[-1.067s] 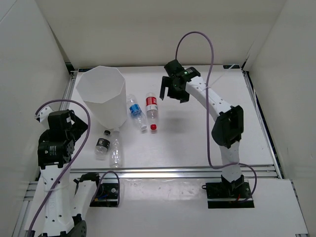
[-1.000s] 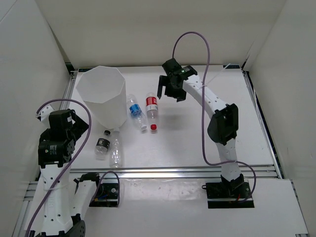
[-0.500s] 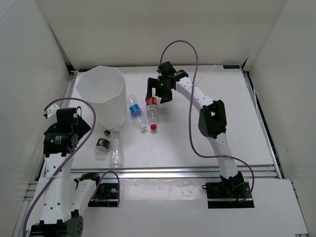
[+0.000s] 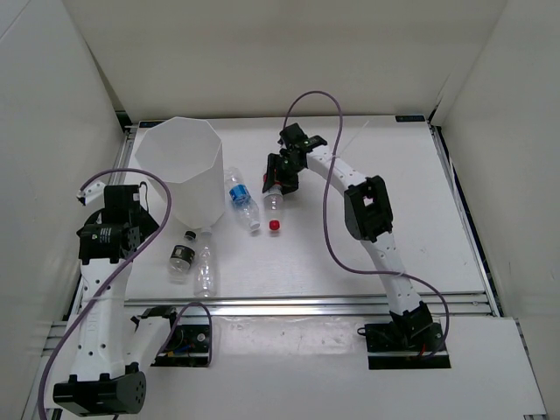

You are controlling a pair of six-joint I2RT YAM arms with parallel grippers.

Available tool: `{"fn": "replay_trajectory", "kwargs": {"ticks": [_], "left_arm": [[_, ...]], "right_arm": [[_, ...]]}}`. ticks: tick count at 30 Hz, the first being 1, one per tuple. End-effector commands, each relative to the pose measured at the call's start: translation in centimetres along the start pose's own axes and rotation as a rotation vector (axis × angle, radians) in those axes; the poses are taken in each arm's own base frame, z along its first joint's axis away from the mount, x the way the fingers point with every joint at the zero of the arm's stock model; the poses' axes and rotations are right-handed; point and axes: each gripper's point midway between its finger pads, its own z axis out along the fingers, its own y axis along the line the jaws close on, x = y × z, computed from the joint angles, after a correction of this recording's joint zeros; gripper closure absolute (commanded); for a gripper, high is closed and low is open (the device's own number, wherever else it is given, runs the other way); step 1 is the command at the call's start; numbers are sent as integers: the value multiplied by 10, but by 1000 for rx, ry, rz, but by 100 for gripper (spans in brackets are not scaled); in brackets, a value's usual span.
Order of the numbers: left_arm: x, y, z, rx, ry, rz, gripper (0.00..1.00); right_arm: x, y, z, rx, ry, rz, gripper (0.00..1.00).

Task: Put the plastic bottles in the bin

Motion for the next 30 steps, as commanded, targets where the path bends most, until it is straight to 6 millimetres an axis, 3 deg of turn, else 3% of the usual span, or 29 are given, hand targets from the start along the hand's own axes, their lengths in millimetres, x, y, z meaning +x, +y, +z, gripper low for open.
{"fn": "replay_trajectory", "kwargs": {"ticks": [1, 5, 8, 9, 11, 12, 13, 15, 16, 17, 20, 25, 26, 27, 30], "left_arm": [[-12, 8, -9, -26, -42, 2, 0], [-12, 8, -11, -14, -45, -4, 0], [-12, 8, -14, 3, -53, -13, 0], [-12, 8, -16, 11, -49, -14, 0], [-15, 7, -19, 17, -58, -20, 0], [-17, 8, -24, 33, -63, -28, 0], [-17, 8, -24, 33, -63, -28, 0], [-18, 4, -29, 68, -66, -39, 0], [-19, 5, -31, 73, -73, -44, 0], [-17, 4, -31, 85, -66, -24, 0], [-21, -4, -38, 139, -68, -12, 0], [-25, -11, -44, 161, -18, 39, 0], [-28, -15, -46, 174, -17, 37, 0], [-28, -15, -48, 178, -7, 50, 0], [-37, -22, -57, 218, -10, 52, 0]], "right_arm": [[-9, -9, -11, -4, -16, 60, 43], [-41, 3, -60, -75, -116, 102, 63], [-55, 40, -107, -160, -195, 69, 65], [-62, 61, -136, -213, -242, 51, 65], [-77, 91, -174, -295, -335, 39, 65], [-86, 114, -211, -352, -413, 11, 66], [-90, 130, -228, -387, -466, -7, 66], [-105, 181, -287, -493, -656, -71, 68], [-111, 194, -300, -514, -716, -79, 69], [-116, 218, -326, -571, -812, -109, 70], [-105, 275, -374, -711, -952, -210, 73], [-82, 334, -399, -715, -1196, -348, 74], [-87, 338, -383, -699, -1211, -373, 72], [-88, 344, -391, -703, -1264, -405, 71], [-92, 348, -362, -705, -1256, -433, 68]]}}
